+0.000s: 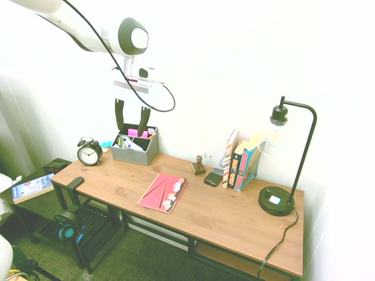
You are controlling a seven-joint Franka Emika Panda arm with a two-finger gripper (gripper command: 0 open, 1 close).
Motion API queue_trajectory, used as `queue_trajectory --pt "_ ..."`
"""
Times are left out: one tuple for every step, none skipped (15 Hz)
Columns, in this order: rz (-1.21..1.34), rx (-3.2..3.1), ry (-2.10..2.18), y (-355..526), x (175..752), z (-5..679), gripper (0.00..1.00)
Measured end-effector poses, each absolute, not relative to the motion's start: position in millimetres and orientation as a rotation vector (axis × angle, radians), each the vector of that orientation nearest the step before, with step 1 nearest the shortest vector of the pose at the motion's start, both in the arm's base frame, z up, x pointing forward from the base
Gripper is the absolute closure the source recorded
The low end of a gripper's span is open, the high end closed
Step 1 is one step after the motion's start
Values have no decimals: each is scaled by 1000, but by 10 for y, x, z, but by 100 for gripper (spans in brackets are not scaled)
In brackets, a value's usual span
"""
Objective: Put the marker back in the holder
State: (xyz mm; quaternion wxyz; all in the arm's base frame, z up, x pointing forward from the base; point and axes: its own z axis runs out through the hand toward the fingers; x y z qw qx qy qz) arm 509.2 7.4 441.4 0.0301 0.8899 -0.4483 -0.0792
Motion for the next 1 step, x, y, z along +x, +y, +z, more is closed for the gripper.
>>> queue_trajectory --pt "-190 2778 -1356 31 4950 4466 0"
